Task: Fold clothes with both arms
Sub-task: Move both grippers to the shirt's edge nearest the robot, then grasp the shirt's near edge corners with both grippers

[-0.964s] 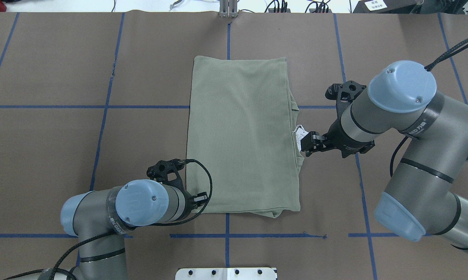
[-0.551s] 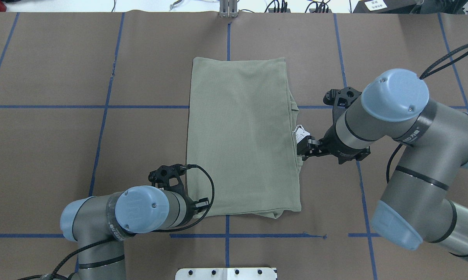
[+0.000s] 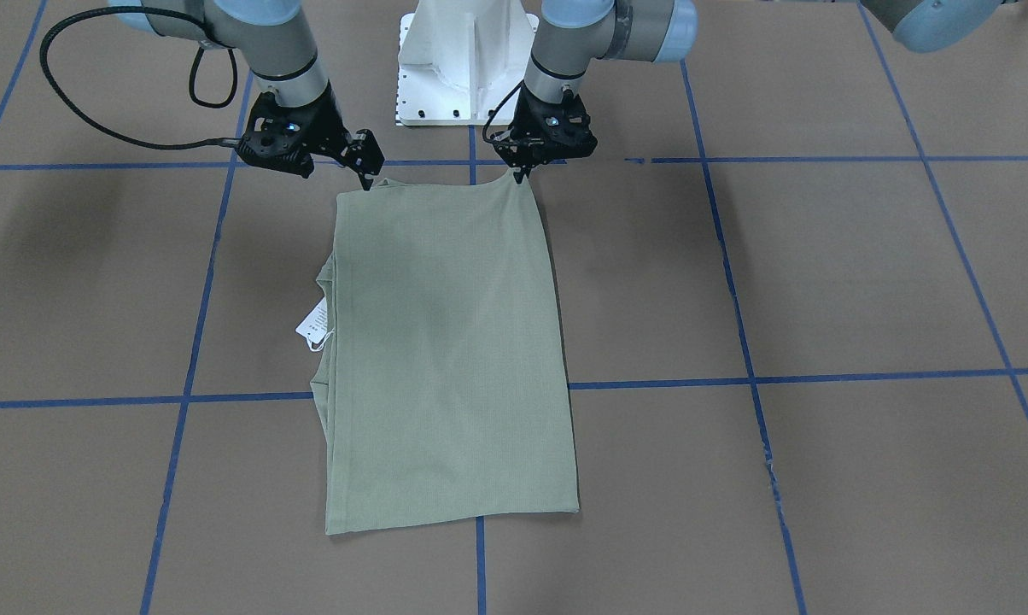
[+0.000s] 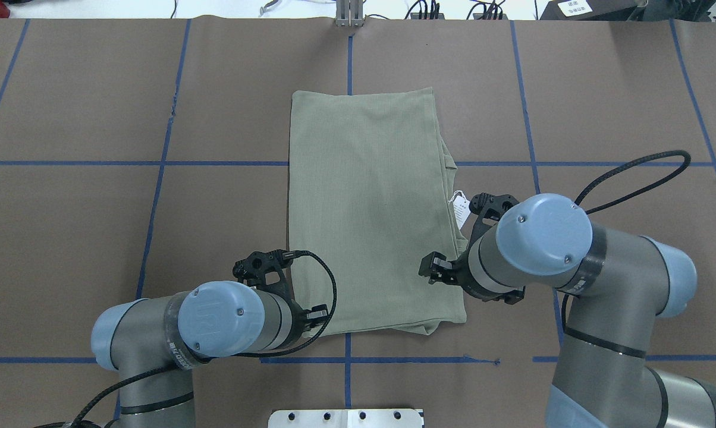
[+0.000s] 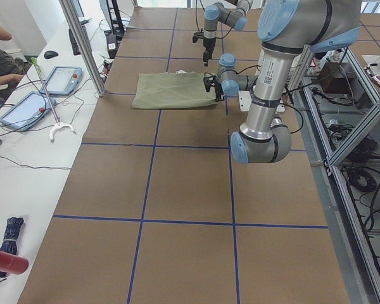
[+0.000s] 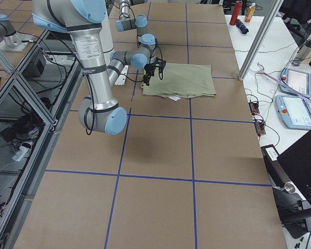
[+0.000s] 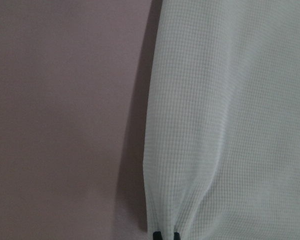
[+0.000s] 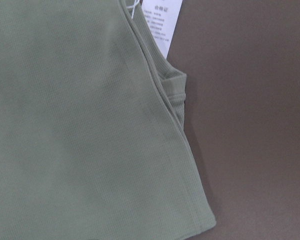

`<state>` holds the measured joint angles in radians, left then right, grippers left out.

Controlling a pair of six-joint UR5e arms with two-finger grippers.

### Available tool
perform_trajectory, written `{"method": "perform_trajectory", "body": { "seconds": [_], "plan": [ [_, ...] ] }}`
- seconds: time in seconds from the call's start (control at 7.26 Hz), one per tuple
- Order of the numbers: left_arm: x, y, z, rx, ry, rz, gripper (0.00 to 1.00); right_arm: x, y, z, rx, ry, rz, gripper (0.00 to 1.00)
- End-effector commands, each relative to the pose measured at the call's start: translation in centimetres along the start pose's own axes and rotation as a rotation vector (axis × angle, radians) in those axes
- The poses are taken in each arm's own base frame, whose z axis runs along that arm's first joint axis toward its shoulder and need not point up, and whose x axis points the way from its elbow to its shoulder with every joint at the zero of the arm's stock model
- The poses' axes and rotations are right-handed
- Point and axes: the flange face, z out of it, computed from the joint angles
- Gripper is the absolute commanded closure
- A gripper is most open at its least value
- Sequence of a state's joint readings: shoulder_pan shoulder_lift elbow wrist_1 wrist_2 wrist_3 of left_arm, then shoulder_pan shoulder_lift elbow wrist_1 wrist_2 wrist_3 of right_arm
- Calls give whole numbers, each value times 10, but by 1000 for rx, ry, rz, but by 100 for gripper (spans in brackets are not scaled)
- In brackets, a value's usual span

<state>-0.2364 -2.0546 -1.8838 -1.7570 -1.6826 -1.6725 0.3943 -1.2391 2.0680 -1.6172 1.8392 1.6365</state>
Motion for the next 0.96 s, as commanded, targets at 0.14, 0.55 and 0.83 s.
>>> {"method": "perform_trajectory", "body": {
  "seconds": [0.14, 0.55, 0.83],
  "plan": [
    [5, 3, -14, -13, 4, 0, 100, -1, 40, 35, 20, 33, 133, 0],
    [4, 3, -13, -13, 2, 0, 100, -6, 36, 61, 15, -10, 241, 0],
    [5, 3, -14, -13, 4, 0, 100, -5, 34, 72, 22, 8, 258, 0]
  ]
}}
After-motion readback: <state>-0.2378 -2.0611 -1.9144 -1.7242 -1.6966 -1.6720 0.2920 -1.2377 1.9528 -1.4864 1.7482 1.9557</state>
